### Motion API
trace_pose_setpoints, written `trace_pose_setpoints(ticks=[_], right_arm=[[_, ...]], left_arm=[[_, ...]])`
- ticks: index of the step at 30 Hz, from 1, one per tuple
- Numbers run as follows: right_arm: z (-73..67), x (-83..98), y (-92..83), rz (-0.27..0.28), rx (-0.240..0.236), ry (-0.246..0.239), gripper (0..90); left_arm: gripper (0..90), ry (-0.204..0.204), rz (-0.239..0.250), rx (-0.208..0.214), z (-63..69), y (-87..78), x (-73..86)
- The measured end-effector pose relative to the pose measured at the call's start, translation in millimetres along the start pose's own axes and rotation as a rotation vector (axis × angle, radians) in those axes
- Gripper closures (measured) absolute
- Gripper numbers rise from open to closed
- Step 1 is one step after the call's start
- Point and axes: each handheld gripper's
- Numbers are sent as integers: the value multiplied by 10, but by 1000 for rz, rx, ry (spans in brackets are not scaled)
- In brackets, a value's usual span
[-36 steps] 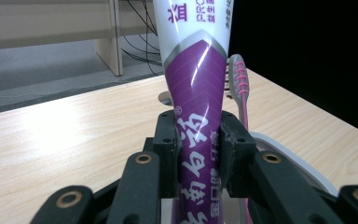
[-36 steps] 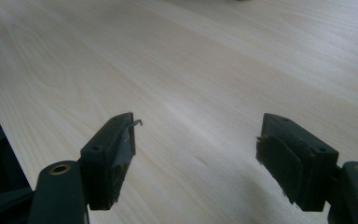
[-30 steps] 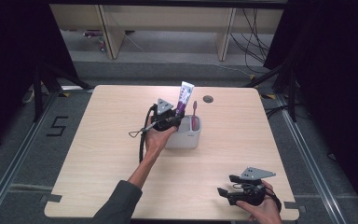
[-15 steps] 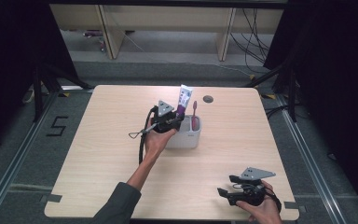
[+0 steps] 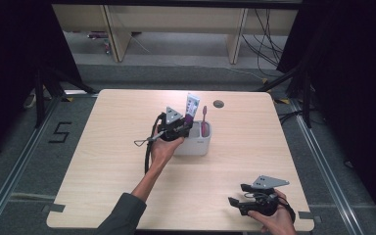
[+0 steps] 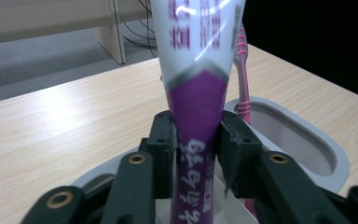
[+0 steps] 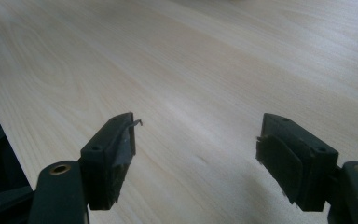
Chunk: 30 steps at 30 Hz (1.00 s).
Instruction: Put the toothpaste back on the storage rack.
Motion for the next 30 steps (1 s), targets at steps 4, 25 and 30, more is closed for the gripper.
trace_pose_setpoints(ticks=[4,25,30], right_arm=[[7,-3,-12,-4,9,-8,282],[8,-3,-13,-5,12,-8,281],[2,-3,-14,-8,10,-4,281]], left_arm=[[633,6,-9,1,6,0,16],[360,-61,50,-42,-55,-298,-182],[328,-57,50,-39,-83,-369,-201]])
Point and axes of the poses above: each handheld gripper's, and its own axes: y roughly forward along the jaws, x roughly out of its underside, z roughly to its right, and after that the axes turned 3 degrees about y, right-handed
